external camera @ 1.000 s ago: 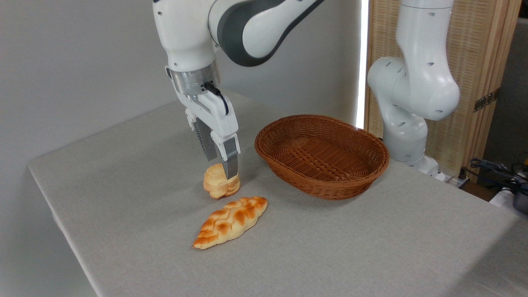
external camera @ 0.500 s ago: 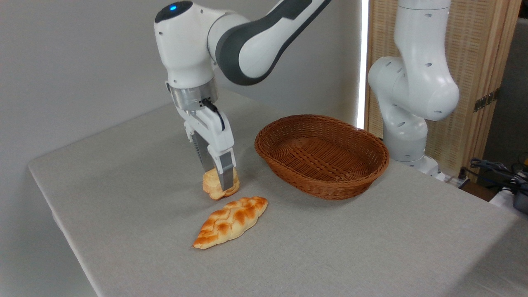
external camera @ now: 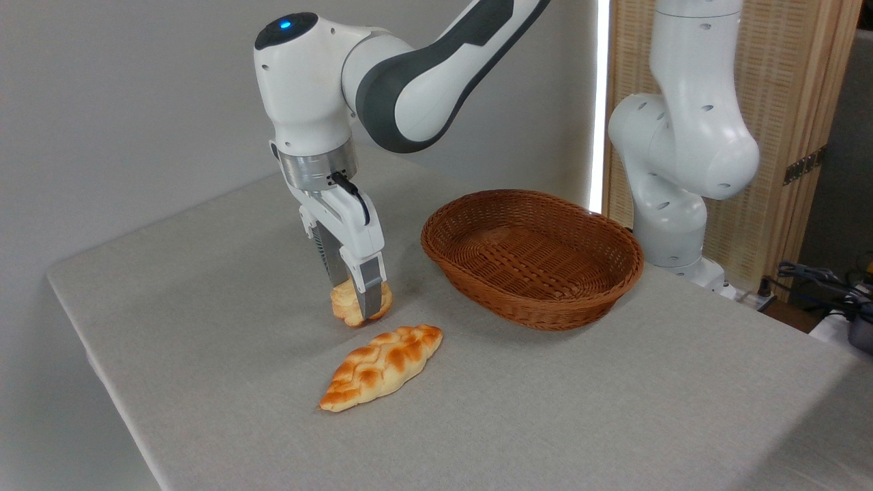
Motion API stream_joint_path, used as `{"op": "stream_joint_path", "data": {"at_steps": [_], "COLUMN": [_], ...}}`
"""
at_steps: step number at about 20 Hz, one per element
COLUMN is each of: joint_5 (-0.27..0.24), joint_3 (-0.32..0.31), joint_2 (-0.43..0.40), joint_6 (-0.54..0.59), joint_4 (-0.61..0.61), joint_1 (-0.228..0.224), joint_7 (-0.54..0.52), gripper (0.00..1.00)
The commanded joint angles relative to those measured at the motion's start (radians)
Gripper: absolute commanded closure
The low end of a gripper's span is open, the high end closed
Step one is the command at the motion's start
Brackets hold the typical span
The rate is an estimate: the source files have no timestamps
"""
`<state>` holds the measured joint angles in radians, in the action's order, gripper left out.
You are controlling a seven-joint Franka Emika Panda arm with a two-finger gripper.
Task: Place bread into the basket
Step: 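Close the gripper on the round bun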
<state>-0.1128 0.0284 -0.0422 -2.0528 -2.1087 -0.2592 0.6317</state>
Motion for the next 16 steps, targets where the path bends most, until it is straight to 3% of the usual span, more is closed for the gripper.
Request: {"op": "stream_joint_path", "data": {"at_steps": [1,9,13,16], "joint_5": [-0.019,-0.022,-0.071,-0.074], "joint_3": [-0.025,-0.033,-0.031,-0.022], "joint_2": [-0.014,-0.022,-0.021,-0.016], "joint_6": [0.005,0.017,0.026,0.026], "joint_4": [0.004,0.012,0.013,0.013], "joint_1": [-0.006,0.000,-0.005,-0.008], "joint_7": [0.017,0.008,-0.012,-0.033], "gripper": [0.00,0.00,0.00,0.00]}}
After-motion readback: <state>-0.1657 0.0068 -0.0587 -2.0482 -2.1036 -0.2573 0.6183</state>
